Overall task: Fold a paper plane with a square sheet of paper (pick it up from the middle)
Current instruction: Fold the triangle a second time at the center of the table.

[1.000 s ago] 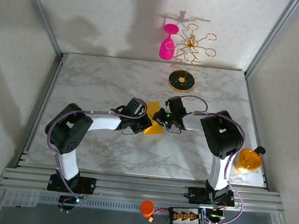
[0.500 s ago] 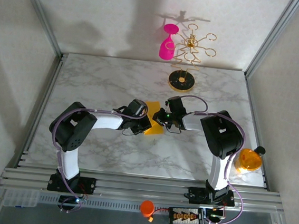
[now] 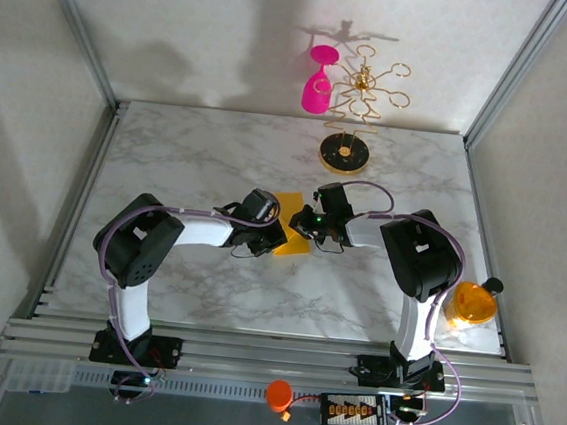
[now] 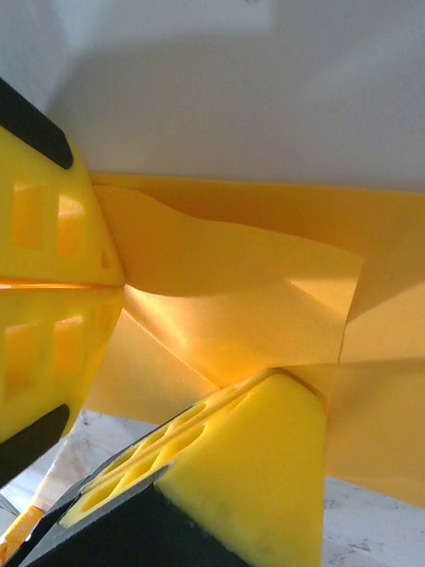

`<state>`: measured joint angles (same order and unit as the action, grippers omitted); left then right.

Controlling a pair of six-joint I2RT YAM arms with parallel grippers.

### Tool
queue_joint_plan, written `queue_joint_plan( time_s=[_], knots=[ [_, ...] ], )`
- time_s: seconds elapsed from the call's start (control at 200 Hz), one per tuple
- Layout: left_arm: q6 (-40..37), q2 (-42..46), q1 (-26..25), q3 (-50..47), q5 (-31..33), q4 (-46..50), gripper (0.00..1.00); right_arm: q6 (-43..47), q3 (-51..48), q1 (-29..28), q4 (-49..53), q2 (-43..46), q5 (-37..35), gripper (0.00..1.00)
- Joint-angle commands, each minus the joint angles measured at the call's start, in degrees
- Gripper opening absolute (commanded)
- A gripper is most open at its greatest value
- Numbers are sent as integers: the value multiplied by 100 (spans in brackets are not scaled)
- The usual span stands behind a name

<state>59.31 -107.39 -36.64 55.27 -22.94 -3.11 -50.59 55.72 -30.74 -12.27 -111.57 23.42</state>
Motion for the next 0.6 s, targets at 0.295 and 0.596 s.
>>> queue_joint_plan(
  time_s=[0.295, 0.596],
  knots=[
    [-296, 418, -176, -368, 25, 1165, 10, 99, -123, 6, 823, -278, -417, 0],
    [-531, 554, -164, -28, 137, 1506, 9, 111, -97, 4, 848, -286, -417, 0]
  ],
)
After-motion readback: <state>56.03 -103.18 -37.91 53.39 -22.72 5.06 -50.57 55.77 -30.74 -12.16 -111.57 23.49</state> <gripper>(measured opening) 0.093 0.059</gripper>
